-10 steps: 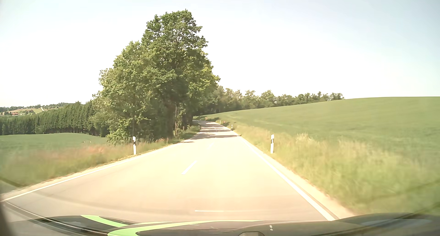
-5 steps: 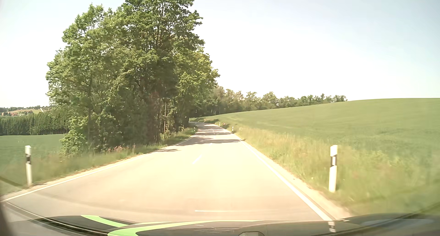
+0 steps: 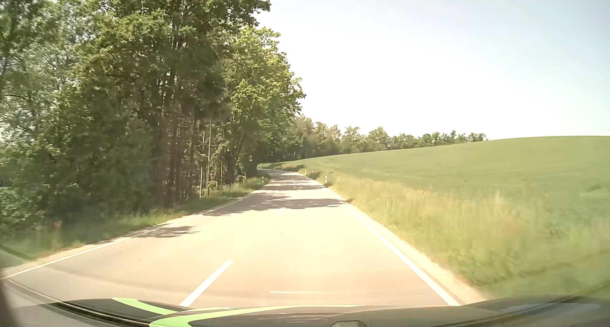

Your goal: Follow the waypoints while adhering to traffic rules and regulations

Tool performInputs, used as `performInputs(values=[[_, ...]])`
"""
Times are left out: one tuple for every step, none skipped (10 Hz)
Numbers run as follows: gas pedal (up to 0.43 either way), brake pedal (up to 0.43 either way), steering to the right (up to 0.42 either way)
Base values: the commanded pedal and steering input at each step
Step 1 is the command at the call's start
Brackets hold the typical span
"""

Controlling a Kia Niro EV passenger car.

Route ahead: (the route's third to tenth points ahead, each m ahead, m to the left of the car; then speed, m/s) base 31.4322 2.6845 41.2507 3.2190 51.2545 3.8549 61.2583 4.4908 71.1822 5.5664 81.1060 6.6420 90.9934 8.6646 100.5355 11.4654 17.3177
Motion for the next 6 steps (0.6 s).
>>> performInputs(values=[[0.0,0.177,-0.003],[0.0,0.171,-0.003],[0.0,0.171,-0.004],[0.0,0.171,-0.004],[0.0,0.165,-0.004],[0.0,0.159,-0.004]])
